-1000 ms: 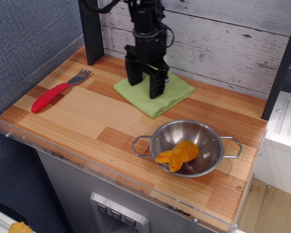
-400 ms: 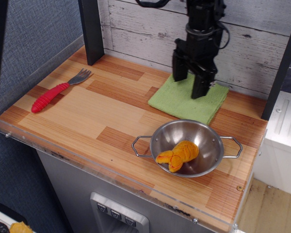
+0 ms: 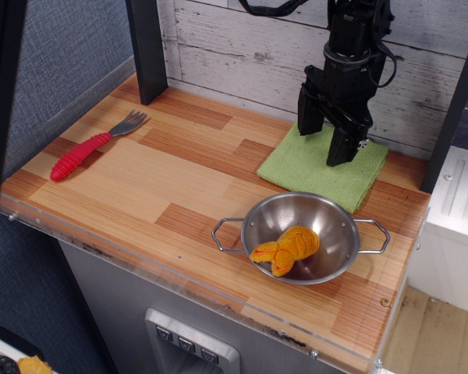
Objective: Move the napkin to behind the silver bowl
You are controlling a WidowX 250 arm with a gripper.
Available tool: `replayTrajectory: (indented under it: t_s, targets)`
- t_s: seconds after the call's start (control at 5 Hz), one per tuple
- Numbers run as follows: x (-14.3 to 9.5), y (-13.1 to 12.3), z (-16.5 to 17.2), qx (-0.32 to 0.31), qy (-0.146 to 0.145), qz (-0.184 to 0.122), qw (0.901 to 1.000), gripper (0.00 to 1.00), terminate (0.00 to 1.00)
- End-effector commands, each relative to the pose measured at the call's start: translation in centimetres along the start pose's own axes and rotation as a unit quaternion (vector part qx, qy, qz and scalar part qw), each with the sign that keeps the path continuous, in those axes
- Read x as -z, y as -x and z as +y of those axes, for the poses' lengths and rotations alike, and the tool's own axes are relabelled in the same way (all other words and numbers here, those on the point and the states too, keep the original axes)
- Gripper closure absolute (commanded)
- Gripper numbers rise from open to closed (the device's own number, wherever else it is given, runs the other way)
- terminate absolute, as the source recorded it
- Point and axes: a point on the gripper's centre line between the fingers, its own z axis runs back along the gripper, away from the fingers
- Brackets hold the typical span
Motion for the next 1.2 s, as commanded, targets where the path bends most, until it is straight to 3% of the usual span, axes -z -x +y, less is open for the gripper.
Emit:
replayTrajectory:
  t_s: [0.0,0.2,0.4,0.8,1.0]
  targets:
    - [-7.0,2.8,2.9,-0.081,-0.023,-0.097,0.9918,0.0,0.0]
    - [-9.2,3.9,3.8,-0.109,-0.031,-0.121,0.9861,0.0,0.0]
    - [-10.6,5.8,4.1,-0.131,-0.012,-0.114,0.9848,0.0,0.0]
    - [-12.3,10.6,3.3,-0.241,-0.005,-0.078,0.9675,0.0,0.0]
    - [-12.4,11.9,2.8,-0.26,-0.009,-0.069,0.9631,0.0,0.0]
